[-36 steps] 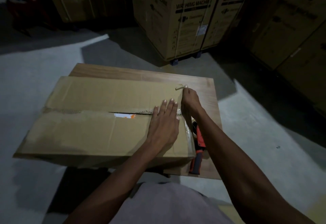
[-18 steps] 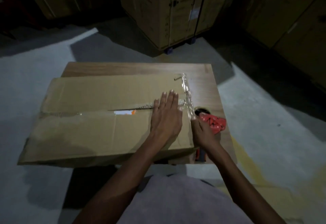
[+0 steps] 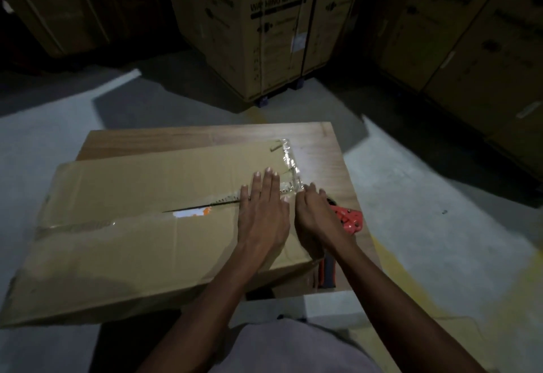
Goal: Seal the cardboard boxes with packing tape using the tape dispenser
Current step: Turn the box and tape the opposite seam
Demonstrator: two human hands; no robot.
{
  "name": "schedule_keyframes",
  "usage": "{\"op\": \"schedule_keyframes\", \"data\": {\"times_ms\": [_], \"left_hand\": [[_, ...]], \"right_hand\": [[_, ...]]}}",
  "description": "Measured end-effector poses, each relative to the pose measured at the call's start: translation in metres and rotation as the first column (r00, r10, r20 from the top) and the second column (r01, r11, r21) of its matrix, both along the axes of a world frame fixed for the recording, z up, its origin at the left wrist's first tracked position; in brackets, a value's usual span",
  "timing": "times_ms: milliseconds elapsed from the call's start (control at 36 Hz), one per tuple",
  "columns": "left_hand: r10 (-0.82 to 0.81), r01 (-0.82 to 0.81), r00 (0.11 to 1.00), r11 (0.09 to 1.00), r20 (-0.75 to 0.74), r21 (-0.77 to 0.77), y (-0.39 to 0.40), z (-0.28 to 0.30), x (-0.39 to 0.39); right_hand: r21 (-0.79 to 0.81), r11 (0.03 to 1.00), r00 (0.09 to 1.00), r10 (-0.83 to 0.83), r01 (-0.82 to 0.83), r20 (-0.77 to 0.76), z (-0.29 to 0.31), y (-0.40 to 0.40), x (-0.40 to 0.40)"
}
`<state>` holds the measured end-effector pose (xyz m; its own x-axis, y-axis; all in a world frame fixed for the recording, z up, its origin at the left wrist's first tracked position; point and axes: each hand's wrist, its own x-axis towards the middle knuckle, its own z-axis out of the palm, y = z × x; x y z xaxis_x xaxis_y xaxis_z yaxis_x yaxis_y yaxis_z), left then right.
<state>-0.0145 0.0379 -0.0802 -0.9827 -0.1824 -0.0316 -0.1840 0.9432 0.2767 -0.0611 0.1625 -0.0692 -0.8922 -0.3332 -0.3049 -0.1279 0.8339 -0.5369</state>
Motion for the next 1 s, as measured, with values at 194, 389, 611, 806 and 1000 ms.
{"op": "schedule_keyframes", "data": {"times_ms": [194, 389, 611, 806, 1000], "left_hand": [[0.006, -0.006, 1.000, 1.000, -0.018, -0.009, 0.000, 0.001, -0.009], [0.005, -0.005, 1.000, 1.000, 0.011, 0.031, -0.002, 0.001, -0.010], [0.022, -0.022, 1.000, 1.000, -0.018, -0.007, -0.001, 0.000, -0.011], [0.030, -0.030, 0.999, 0.999, -0.022, -0.011, -0.004, -0.002, -0.014], [0.031, -0.030, 0.998, 0.999, -0.046, 0.025, -0.004, -0.005, -0.014]], "right_hand": [[0.005, 1.000, 1.000, -0.012, 0.012, 0.015, 0.013, -0.024, -0.069], [-0.083, 0.995, 0.998, -0.049, 0.051, 0.033, 0.024, -0.056, -0.115], [-0.151, 0.979, 0.986, -0.124, 0.140, 0.109, 0.029, -0.069, -0.137], [-0.008, 0.995, 0.994, -0.103, 0.103, -0.044, 0.028, -0.089, -0.133], [-0.323, 0.942, 0.995, -0.101, 0.092, -0.010, 0.012, -0.063, -0.110]]}}
